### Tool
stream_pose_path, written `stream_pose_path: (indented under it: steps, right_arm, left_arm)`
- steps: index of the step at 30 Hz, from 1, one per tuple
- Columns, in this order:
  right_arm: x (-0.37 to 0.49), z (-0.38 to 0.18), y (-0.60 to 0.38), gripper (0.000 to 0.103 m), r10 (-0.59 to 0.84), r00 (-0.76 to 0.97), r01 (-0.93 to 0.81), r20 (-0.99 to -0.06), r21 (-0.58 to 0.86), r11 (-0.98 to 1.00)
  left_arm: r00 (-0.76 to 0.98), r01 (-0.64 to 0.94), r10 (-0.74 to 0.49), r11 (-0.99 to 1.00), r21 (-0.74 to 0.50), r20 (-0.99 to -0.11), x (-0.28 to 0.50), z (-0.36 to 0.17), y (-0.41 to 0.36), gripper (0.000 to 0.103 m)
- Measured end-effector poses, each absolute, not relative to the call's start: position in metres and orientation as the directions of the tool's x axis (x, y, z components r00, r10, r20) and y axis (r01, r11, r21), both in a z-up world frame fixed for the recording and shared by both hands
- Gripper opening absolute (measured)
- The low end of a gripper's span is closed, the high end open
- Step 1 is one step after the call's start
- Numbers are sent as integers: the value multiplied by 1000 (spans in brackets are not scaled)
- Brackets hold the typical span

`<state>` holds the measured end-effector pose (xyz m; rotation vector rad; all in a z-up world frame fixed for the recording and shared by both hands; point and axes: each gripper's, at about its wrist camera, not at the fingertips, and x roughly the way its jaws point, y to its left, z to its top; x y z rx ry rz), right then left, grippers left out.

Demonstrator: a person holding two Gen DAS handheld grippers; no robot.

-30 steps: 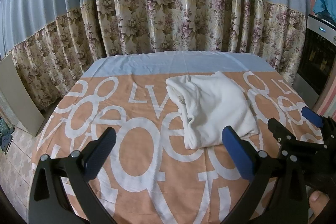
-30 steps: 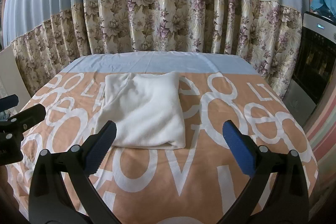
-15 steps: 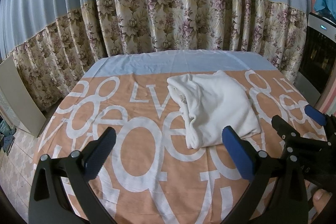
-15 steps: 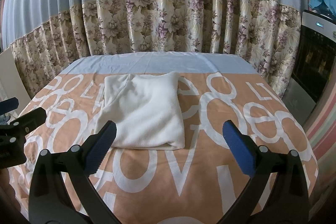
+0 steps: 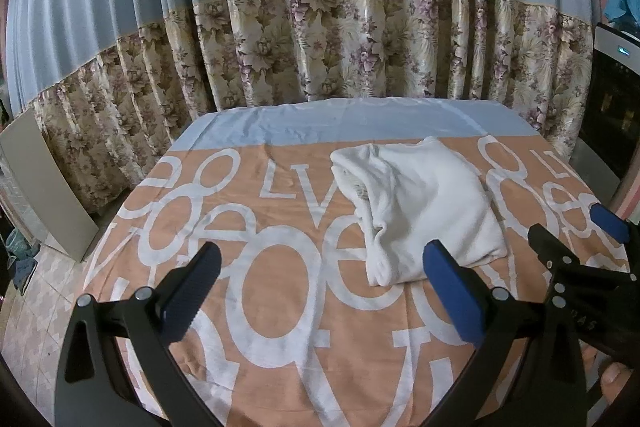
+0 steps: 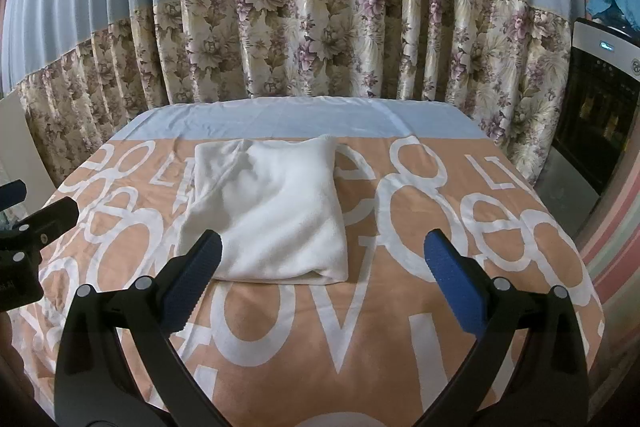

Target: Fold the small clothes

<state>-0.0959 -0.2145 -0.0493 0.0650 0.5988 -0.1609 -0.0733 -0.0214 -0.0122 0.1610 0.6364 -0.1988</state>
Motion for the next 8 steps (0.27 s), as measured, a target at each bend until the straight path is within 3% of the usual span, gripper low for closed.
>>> stream_pose_path:
  steps: [8]
  right_arm:
    - [-97,-50,-218,100,-132,811,171,-570,16,985]
  left_arm:
    - [785,262,-148,959,105,-602,-77,-14,-25,101]
